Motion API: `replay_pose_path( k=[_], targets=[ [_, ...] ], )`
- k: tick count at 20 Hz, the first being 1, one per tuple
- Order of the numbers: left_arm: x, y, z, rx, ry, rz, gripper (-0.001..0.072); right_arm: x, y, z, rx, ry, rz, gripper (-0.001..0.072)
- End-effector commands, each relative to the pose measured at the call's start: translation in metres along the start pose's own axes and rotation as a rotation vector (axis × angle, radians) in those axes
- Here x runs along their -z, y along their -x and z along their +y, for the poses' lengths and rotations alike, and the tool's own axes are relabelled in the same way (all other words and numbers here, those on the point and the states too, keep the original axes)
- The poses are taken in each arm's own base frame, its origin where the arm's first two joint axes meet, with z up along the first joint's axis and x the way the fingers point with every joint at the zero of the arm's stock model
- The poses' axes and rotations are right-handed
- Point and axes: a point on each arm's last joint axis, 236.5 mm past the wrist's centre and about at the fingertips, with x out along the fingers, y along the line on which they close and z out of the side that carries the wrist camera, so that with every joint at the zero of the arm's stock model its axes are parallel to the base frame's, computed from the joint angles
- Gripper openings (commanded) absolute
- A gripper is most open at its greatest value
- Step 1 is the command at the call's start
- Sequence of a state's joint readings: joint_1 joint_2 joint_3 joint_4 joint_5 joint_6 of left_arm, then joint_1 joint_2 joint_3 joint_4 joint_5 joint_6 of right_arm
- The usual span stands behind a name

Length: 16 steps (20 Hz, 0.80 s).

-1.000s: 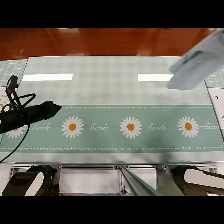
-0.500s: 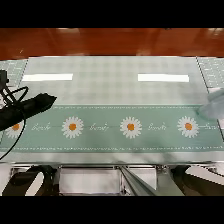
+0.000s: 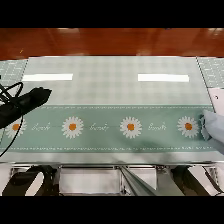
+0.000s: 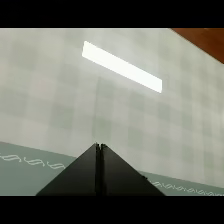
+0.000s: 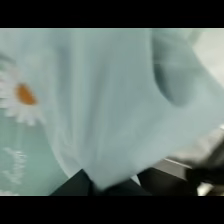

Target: Fold the shirts.

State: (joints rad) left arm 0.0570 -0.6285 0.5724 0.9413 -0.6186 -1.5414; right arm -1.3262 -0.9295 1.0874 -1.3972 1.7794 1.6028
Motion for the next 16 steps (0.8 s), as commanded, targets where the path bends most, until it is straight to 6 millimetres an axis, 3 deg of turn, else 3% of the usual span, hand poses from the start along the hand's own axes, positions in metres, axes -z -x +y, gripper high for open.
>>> replay_pose_path(
  k=[1, 2, 3, 4, 7, 9, 11, 14, 15, 16],
  targets=[
    [-0.009, -0.006, 0.006, -0.014, 0.007, -0.034, 0.0018, 0.046, -0.005, -0.061, 0.236, -0.094, 0.096, 0.0028],
    [-0.008, -0.01, 0.009, -0.022, 0.011, -0.028, 0.0018, 0.047, -0.002, -0.069, 0.271, -0.106, 0.088, 0.0093],
    [-0.005, -0.014, 0.012, -0.03, 0.016, -0.014, 0.0018, 0.048, 0.0, -0.073, 0.291, -0.117, 0.084, 0.0331],
    [-0.001, -0.02, 0.017, -0.041, 0.023, 0.007, 0.0018, 0.048, 0.001, -0.074, 0.295, -0.119, 0.08, 0.042],
    [-0.002, -0.039, 0.029, -0.072, 0.001, 0.032, 0.0018, 0.047, 0.001, -0.072, 0.29, -0.132, 0.075, 0.0419],
    [-0.026, -0.048, 0.019, -0.063, -0.073, 0.017, 0.0018, 0.034, -0.002, -0.053, 0.203, -0.126, 0.027, 0.0371],
    [-0.064, -0.056, 0.0, -0.039, -0.123, -0.025, 0.0018, -0.001, -0.001, 0.014, -0.06, 0.0, -0.088, 0.0027],
    [-0.119, -0.068, -0.04, 0.022, -0.169, -0.038, 0.0018, -0.033, 0.022, 0.151, -0.358, 0.307, -0.251, 0.0026],
    [-0.131, -0.073, -0.054, 0.047, -0.219, -0.012, 0.0017, -0.03, 0.031, 0.2, -0.407, 0.436, -0.309, 0.0026],
    [-0.134, -0.08, -0.064, 0.07, -0.274, 0.034, 0.0017, -0.015, 0.038, 0.257, -0.469, 0.583, -0.357, 0.0026]
  ],
)
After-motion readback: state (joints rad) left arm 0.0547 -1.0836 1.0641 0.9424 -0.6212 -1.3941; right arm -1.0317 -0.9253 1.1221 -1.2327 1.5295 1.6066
